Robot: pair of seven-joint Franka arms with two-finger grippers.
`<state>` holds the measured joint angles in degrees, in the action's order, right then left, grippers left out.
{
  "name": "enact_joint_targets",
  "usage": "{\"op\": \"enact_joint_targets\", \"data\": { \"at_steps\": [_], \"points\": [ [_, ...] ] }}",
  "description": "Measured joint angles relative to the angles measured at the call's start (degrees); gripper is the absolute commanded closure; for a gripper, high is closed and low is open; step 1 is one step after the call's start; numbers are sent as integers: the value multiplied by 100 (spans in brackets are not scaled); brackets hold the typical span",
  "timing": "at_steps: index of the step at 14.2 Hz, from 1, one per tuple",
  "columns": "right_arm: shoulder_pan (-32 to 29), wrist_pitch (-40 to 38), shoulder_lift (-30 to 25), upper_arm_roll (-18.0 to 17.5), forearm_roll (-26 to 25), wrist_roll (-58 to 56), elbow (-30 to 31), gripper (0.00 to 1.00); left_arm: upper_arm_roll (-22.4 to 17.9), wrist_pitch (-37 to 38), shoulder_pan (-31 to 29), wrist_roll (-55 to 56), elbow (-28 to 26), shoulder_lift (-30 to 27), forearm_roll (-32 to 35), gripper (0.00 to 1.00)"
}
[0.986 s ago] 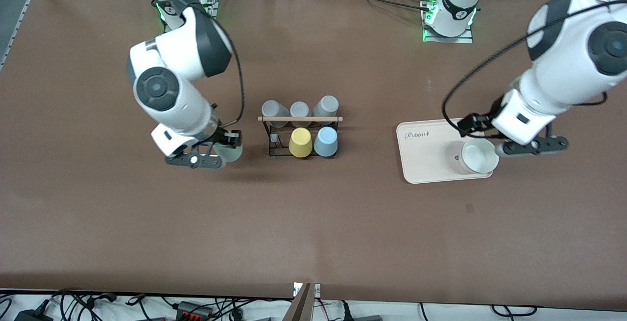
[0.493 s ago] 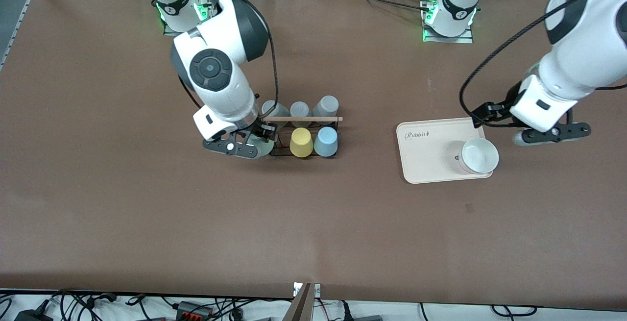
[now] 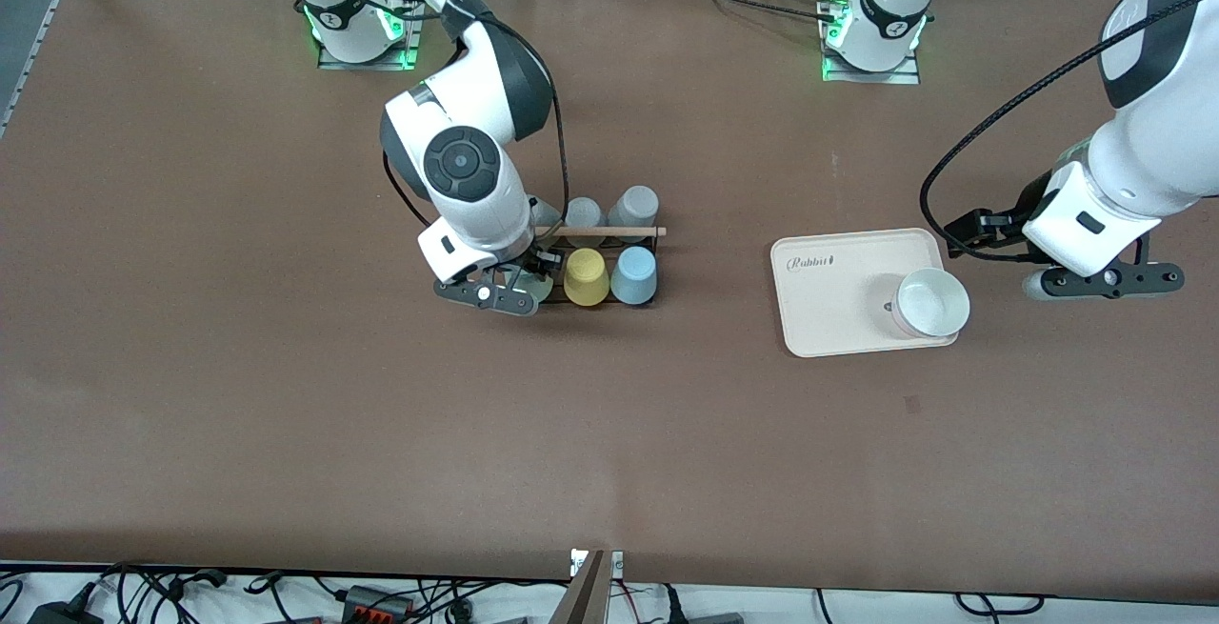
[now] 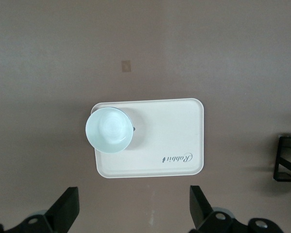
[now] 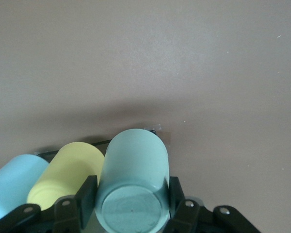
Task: Hang scattered cups on rack with three cups
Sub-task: 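Hang the teal cup on the rack peg beside the yellow cup with the right gripper, then open the right gripper and pull the right arm back from the rack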
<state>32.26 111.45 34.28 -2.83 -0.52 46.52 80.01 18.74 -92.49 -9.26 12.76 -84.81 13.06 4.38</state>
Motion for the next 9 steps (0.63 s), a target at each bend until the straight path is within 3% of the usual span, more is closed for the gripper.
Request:
{"op": "enact_joint_targets", "data": {
  "at_steps": [3,4,5,9],
  "points": [
    [78,95,271,0,0,5,0,43,25,48,1,-25,-57,-59,0,0],
    [101,169,322,0,0,10,-3,18,25,48,-3,-25,-87,-93,0,0],
    [110,203,333,2,0,12,-33,0,25,48,-8,-25,-108,-124,0,0],
    [105,202,324,60,-8,-63,-165,0,62,48,-10,-22,-166,-214,-29,0]
  ]
}}
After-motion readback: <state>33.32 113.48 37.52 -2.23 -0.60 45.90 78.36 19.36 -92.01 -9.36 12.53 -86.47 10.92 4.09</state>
